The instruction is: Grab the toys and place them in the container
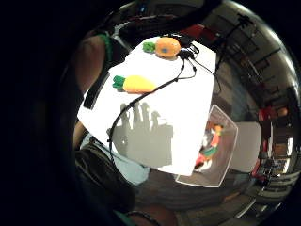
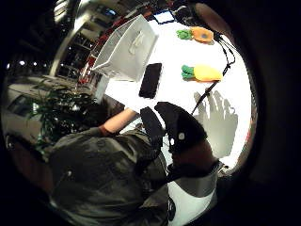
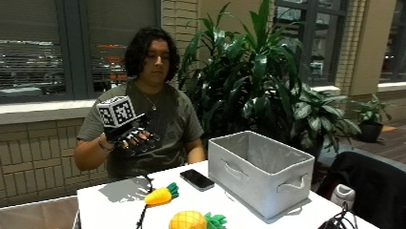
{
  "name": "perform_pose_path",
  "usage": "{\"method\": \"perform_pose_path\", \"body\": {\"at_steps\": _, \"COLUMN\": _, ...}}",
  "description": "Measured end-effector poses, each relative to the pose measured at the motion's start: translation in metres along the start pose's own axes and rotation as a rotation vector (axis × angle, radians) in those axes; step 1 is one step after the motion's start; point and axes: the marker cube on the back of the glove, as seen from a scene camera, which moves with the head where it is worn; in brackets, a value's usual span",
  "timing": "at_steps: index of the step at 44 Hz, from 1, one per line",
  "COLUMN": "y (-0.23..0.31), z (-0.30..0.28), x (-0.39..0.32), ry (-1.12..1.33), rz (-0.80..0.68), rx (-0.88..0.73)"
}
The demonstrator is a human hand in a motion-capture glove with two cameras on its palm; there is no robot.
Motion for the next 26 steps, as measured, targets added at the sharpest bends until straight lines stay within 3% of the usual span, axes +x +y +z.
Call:
{"method": "perform_pose_path", "body": {"at_steps": 13, "y": -0.018, "z": 0.022, "x": 0.020, "ry": 0.040, "rz": 0.058, "rx": 0.026}}
{"method": "perform_pose_path", "body": {"at_steps": 26, "y": -0.071, "z": 0.116, "x": 0.080, "ry": 0.177, "rz": 0.214, "rx": -0.108}}
